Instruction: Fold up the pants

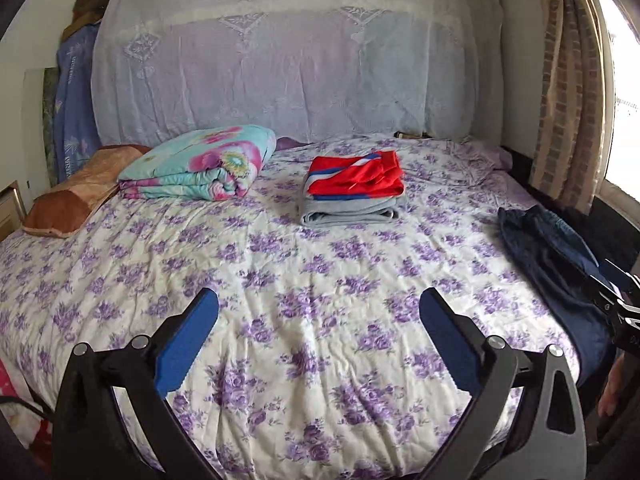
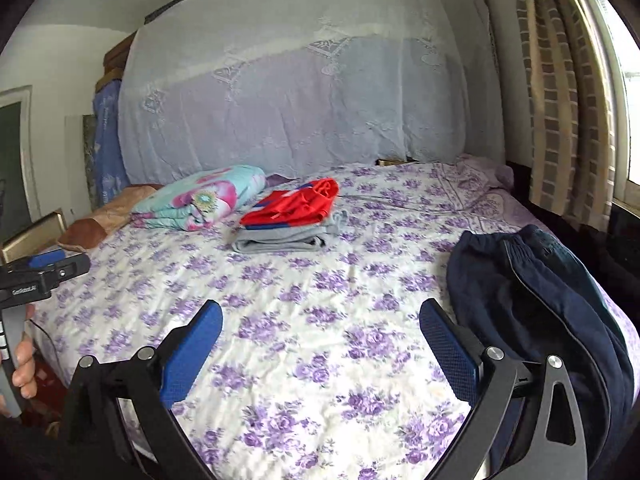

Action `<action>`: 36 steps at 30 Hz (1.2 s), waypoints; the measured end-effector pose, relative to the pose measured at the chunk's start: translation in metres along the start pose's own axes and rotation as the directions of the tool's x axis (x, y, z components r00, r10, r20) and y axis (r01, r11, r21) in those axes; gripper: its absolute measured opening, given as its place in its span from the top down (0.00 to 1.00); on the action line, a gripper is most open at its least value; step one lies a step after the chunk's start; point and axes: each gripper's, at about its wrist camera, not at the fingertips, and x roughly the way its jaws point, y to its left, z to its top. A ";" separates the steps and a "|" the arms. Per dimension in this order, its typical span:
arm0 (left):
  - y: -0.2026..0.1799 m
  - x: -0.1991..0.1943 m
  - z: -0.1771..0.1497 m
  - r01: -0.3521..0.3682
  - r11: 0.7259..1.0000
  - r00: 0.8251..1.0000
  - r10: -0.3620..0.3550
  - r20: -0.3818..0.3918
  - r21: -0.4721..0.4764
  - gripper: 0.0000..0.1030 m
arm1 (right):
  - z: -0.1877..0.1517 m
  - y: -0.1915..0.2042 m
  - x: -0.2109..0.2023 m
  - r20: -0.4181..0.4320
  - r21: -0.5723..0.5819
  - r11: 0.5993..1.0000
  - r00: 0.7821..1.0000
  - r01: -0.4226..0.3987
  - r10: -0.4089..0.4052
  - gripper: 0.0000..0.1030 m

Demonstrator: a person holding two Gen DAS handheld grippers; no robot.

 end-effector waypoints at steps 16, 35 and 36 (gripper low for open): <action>0.001 0.040 -0.044 -0.151 0.988 0.985 0.154 -0.082 0.032 0.05 | -0.042 0.033 0.038 -0.079 -0.046 0.995 0.992 0.090 -0.094 0.04; -0.005 0.049 -0.048 -0.196 0.977 0.974 0.203 -0.095 0.084 0.05 | -0.043 0.034 0.040 -0.093 -0.043 0.995 0.991 0.093 -0.097 0.04; -0.004 0.049 -0.048 -0.185 0.979 0.977 0.192 -0.096 0.080 0.05 | -0.043 0.034 0.040 -0.091 -0.043 0.995 0.991 0.095 -0.098 0.04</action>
